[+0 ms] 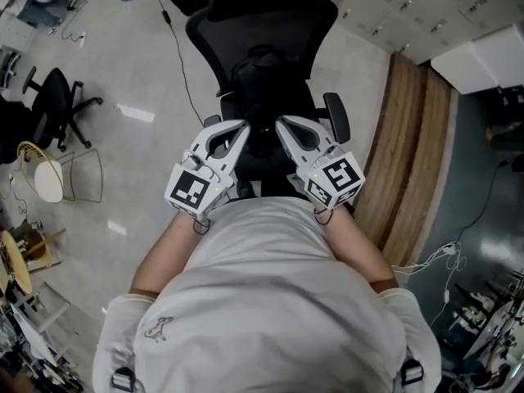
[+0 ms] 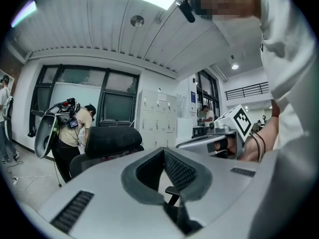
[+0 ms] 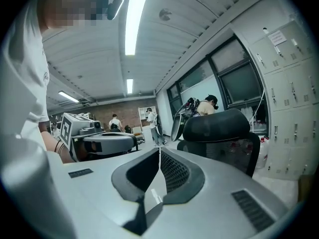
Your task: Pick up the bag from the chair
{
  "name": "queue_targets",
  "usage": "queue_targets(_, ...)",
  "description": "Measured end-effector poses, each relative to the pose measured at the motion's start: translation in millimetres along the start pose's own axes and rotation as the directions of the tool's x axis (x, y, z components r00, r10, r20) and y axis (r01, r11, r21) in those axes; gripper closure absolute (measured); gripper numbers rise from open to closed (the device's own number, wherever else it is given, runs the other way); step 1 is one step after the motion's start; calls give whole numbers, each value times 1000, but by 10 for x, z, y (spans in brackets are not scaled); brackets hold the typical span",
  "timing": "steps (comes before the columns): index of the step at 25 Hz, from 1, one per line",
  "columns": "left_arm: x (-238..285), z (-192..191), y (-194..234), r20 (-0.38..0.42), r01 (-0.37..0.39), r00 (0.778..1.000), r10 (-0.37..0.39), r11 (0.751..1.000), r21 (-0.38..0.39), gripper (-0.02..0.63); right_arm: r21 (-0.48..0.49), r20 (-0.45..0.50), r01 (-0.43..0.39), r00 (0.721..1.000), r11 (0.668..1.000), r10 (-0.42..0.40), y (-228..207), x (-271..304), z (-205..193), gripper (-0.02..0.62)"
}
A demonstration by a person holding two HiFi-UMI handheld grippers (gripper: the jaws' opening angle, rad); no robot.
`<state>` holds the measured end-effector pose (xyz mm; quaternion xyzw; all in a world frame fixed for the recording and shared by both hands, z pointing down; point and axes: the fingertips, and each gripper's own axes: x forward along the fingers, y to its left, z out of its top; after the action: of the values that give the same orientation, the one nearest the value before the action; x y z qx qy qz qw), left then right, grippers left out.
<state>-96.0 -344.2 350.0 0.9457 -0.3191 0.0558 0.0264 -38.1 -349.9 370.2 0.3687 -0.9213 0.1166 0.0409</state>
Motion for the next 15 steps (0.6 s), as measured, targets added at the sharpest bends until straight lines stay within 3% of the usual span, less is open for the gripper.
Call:
queue_targets(5,248,-47,156,-15,-26,1000,27,999,24,598,15,-22,-36,999,999,36,-301,217,-11,560)
queue_targets(15,875,-130,534,-51,-74,996,73,997,-12,598,116,-79,-97,991,988,106,-1013,641,-135,557)
